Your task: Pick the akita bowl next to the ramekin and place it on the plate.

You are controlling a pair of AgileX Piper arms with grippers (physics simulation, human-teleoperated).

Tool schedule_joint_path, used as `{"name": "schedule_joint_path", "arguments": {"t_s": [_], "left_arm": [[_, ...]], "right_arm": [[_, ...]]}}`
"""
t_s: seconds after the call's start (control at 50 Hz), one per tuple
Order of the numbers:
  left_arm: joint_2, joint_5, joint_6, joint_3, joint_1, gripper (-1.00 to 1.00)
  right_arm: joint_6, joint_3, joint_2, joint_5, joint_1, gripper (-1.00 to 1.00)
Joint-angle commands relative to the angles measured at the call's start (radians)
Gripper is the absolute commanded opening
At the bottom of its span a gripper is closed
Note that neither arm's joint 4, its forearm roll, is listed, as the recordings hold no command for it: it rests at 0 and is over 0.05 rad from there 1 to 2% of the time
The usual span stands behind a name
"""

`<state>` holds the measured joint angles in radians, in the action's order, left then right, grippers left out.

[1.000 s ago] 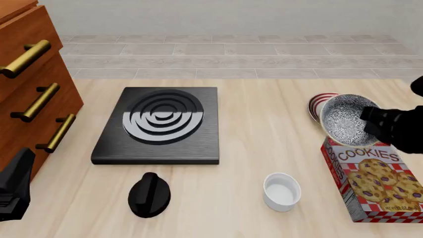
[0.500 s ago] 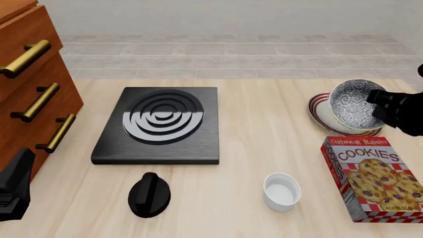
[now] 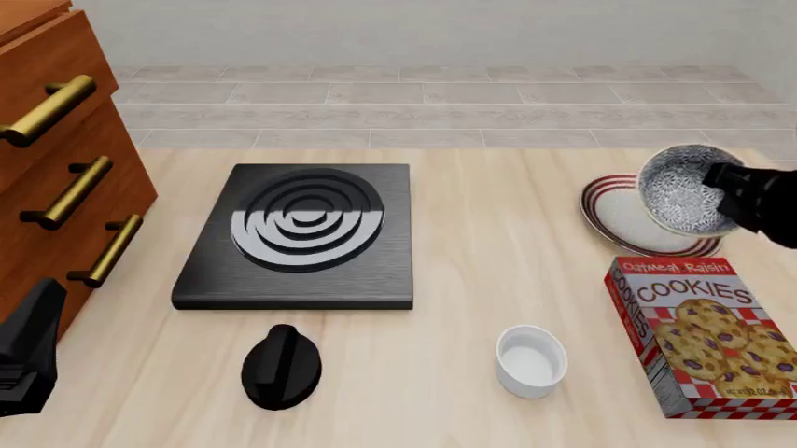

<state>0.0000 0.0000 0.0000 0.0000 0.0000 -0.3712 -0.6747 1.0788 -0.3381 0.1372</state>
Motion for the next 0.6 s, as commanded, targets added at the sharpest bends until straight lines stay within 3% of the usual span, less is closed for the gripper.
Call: {"name": "schedule_joint_path", "arguments": {"t_s": [0.02, 0.6], "left_arm": [[0.000, 0.000, 0.000, 0.000, 0.000, 1.00], [0.000, 0.000, 0.000, 0.000, 0.000, 1.00]], "right_arm": [[0.012, -0.015, 0.029, 0.030, 0.033, -1.00], [0.066, -0.059, 0.147, 0.098, 0.100, -1.00]]}}
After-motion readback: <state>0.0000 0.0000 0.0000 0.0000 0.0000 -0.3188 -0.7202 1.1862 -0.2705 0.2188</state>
